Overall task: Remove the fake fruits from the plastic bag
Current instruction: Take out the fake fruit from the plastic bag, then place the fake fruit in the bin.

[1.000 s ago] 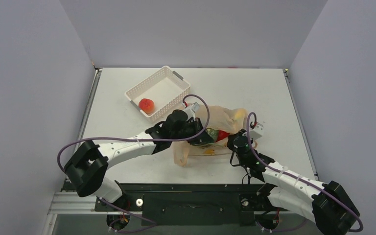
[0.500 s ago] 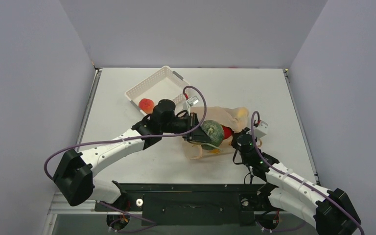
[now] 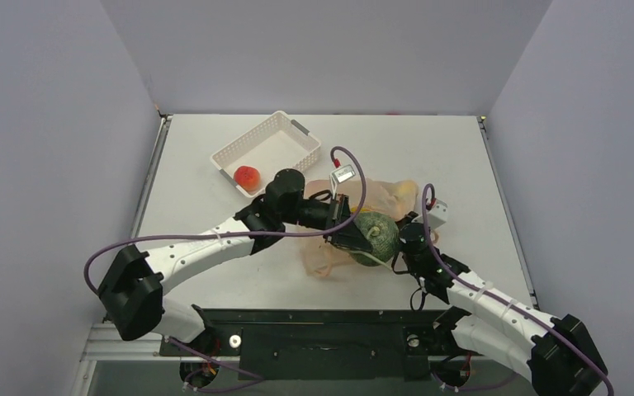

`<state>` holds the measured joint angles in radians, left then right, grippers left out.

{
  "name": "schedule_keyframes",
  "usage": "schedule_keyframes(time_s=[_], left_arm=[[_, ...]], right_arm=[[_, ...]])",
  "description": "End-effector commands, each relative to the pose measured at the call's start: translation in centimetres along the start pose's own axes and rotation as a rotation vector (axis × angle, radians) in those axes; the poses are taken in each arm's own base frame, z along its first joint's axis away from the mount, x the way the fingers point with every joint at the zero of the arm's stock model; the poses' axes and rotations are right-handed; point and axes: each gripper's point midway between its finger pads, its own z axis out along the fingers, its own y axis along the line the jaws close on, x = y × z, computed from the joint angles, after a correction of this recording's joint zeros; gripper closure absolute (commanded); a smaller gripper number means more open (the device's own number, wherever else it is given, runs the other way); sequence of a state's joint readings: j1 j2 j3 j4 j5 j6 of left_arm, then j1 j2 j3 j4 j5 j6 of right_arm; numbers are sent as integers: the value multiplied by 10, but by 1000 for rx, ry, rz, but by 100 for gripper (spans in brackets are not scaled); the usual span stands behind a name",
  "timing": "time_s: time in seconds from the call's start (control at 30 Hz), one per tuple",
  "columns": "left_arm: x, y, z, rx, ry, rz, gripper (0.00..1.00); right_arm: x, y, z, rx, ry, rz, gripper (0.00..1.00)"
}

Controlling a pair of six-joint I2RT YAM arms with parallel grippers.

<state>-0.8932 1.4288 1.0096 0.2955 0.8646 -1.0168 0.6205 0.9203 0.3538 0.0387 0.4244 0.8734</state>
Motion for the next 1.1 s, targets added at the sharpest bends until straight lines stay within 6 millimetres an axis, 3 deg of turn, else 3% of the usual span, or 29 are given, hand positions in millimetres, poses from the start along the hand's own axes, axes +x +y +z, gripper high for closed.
schedule_keyframes(time_s=[0.0, 0.1, 0.2, 0.33, 0.47, 0.63, 0.73, 0.77, 0.8, 0.83, 0.87, 0.9, 0.93, 1.0, 1.07], left_arm=[[-59, -61, -38, 61, -171, 229, 100], [-87, -43, -68, -68, -274, 199, 100], [-128, -15, -122, -227, -471, 165, 100], [-164, 22, -189, -366, -716, 52, 100], [-189, 57, -235, -464, -892, 0, 100], [-212, 123, -286, -673, -1098, -41, 100], [-219, 156, -307, -742, -1167, -81, 100], [-220, 176, -314, -776, -1178, -111, 100], [-227, 178, -317, -775, -1188, -99, 100], [-227, 199, -319, -800, -1175, -124, 100], [-234, 201, -321, -800, -1179, -118, 100], [-232, 221, -322, -813, -1155, -150, 100], [-241, 221, -322, -797, -1155, -139, 100], [-245, 248, -316, -787, -1107, -171, 100], [-251, 255, -314, -774, -1095, -169, 100]], right_arm=[[-16, -4, -4, 13, -69, 51, 100], [-15, -8, -7, 18, -73, 48, 100], [-14, -11, -9, 20, -68, 28, 100], [-10, -13, -11, 7, -58, 9, 100], [-2, -16, -12, -7, -34, -5, 100], [3, -14, -12, -22, -17, -7, 100], [1, -12, -14, -31, -17, -11, 100], [0, -11, -14, -35, -18, -11, 100], [-1, -10, -15, -42, -22, -13, 100], [-2, -9, -15, -45, -23, -18, 100], [-3, -8, -16, -50, -25, -17, 100], [-4, -7, -16, -52, -26, -19, 100], [-4, -7, -16, -53, -26, -21, 100], [-2, -10, -17, -41, -13, -37, 100], [-2, -10, -17, -40, -12, -39, 100]])
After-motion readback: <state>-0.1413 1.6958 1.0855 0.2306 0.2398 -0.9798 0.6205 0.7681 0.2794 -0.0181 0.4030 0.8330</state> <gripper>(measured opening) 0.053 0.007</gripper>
